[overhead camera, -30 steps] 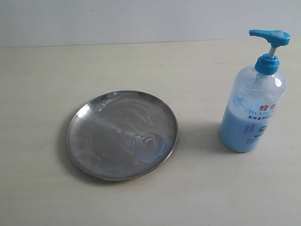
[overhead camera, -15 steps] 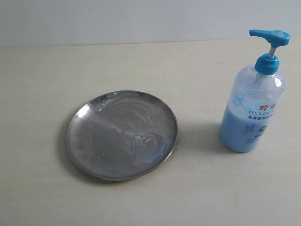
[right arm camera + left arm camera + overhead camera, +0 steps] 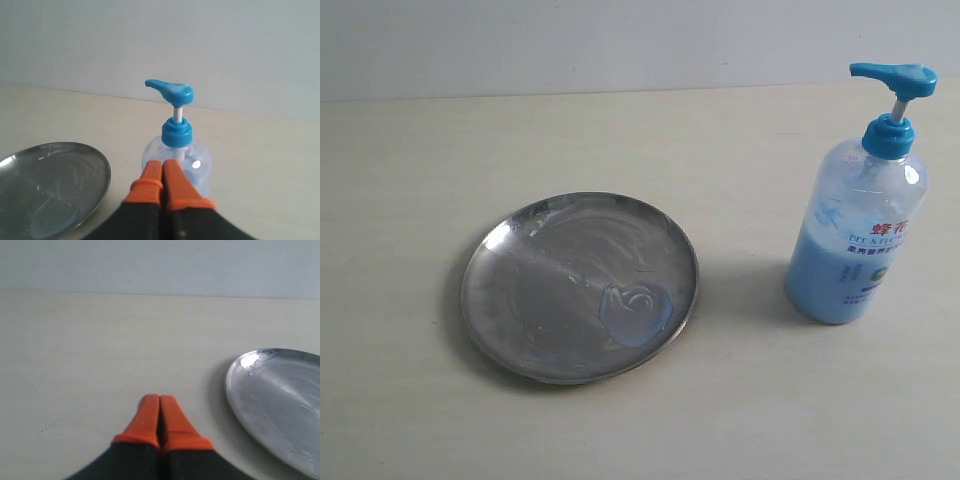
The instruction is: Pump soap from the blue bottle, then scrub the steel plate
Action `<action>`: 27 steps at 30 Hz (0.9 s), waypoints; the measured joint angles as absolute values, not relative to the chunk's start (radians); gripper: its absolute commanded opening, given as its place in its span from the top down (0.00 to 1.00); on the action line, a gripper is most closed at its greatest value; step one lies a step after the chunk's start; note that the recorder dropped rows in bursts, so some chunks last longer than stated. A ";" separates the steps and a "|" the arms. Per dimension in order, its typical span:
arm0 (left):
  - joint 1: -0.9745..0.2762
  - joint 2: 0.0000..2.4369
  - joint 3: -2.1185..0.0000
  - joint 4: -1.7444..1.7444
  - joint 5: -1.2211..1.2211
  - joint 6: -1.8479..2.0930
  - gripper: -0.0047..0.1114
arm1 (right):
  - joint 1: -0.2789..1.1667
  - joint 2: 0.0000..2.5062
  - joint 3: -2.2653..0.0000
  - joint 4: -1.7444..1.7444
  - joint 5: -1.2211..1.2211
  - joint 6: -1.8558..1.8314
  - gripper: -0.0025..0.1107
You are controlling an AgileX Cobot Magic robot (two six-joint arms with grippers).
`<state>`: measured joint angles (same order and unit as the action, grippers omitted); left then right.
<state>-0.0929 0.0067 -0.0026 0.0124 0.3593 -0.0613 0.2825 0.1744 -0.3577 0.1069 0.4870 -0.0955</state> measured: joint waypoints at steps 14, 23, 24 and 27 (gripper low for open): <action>-0.093 0.007 -0.003 0.012 0.359 -0.061 0.96 | 0.261 0.119 -0.295 0.079 0.495 -0.089 0.98; -0.093 0.007 -0.003 0.012 0.359 -0.061 0.96 | 0.166 0.007 -0.147 0.045 0.430 -0.076 0.98; -0.093 0.007 -0.003 0.013 0.359 -0.061 0.96 | 0.161 0.005 -0.135 0.029 0.418 -0.065 0.98; -0.093 0.007 -0.003 0.015 0.359 -0.061 0.96 | 0.157 0.005 -0.103 -0.025 0.389 -0.010 0.98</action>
